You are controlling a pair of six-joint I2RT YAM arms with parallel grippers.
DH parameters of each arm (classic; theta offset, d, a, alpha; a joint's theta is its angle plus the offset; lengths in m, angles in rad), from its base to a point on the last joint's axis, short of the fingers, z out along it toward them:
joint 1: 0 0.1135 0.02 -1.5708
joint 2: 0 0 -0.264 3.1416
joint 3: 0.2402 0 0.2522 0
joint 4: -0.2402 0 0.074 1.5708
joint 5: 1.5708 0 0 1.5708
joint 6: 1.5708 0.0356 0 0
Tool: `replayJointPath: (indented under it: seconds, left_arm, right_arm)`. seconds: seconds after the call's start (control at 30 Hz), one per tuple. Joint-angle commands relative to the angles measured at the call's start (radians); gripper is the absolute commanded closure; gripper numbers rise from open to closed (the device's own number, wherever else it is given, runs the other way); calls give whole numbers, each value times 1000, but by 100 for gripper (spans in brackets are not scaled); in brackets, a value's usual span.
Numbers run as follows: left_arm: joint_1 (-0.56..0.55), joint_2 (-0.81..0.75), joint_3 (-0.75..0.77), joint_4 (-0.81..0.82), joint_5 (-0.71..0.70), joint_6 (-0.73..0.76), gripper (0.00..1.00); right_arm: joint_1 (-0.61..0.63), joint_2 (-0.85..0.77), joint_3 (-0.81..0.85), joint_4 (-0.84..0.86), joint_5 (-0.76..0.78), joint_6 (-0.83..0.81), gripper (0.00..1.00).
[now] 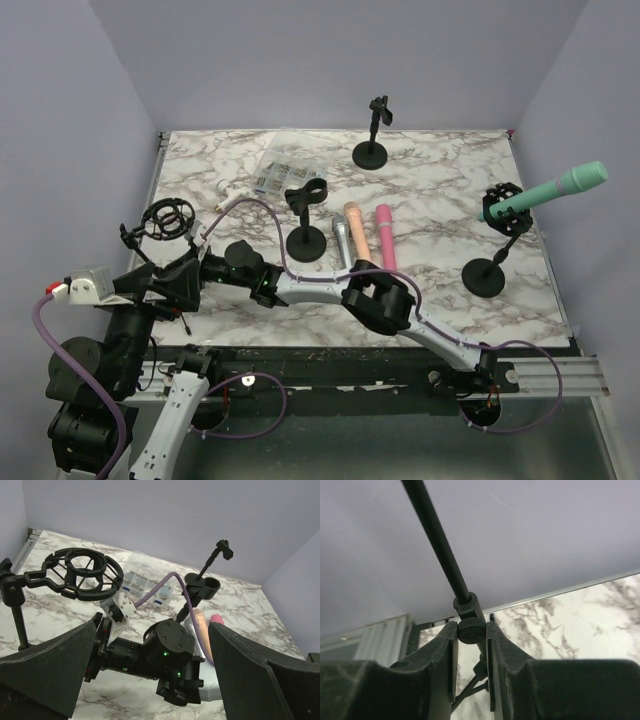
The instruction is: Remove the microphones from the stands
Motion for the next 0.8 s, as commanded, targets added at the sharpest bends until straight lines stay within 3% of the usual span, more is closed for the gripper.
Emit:
replayJointPath:
  seconds: [0.0,0.17,0.53,0.77]
  left_arm:
    - [-4,-20,-5,-13,-43,19,2]
    - [-4,-20,1,-18,-65,27,1]
    - [-4,-17,-1,-21,-56,22,1]
    - [-4,-30,-4,-21,-51,18,1]
  right_arm:
    - [7,5,-98,-43,162,-306,100]
    - [18,-11,-145,35,200,-545,99]
    - [61,-26,-149,91,296,-912,100]
    - [98,-65,-250,186,286,-1179,99]
